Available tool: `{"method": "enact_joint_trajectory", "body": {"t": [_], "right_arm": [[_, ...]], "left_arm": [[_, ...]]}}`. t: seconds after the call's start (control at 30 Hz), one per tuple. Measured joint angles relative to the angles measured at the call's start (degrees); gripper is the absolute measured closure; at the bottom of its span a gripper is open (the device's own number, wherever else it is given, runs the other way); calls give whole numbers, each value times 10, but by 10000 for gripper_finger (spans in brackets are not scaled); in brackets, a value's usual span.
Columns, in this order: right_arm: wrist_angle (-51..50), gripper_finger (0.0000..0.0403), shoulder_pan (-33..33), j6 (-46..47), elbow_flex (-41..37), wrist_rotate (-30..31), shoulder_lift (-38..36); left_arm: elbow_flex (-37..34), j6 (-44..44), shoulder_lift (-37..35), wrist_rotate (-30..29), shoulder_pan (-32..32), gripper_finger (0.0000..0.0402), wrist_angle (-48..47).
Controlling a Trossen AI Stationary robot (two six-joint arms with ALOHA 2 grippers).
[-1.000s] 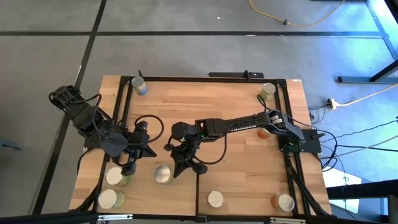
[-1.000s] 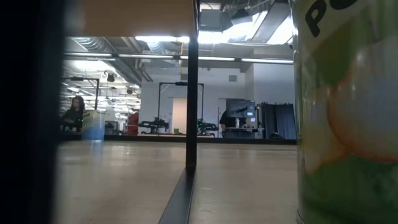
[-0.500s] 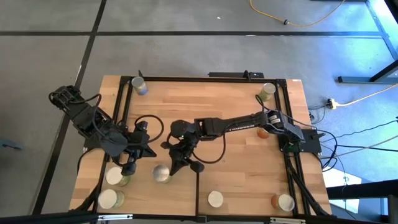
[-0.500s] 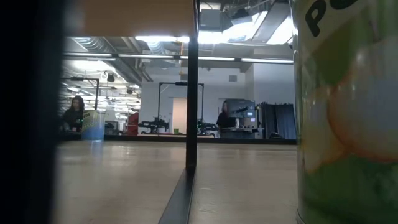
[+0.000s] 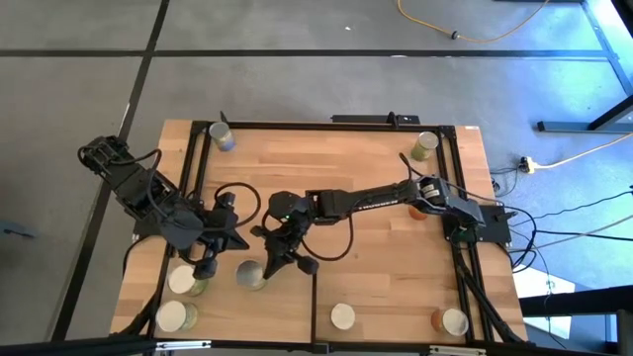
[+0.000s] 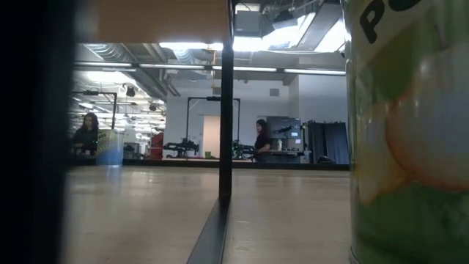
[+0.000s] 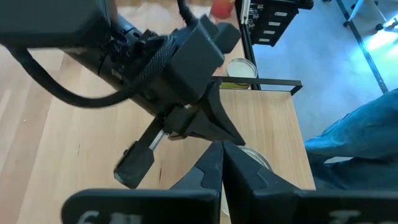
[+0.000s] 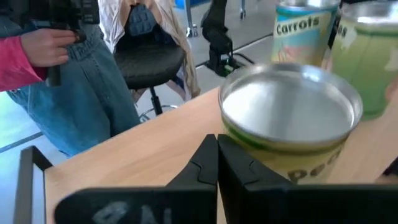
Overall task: Pick and place cans onto a shelf
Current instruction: Put the canned peaches on the shelf
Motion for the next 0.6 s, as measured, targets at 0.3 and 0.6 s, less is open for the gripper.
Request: {"method": "enact_joint_trajectory", "body": {"t": [0.3,0.6], "right_arm": [[24,402,-1,9,0,-5,11],[-98,402,-8,9,48,-4,8]], "left_arm": [[0,0,0,0,0,401,0],[0,0,0,0,0,401,0]]}}
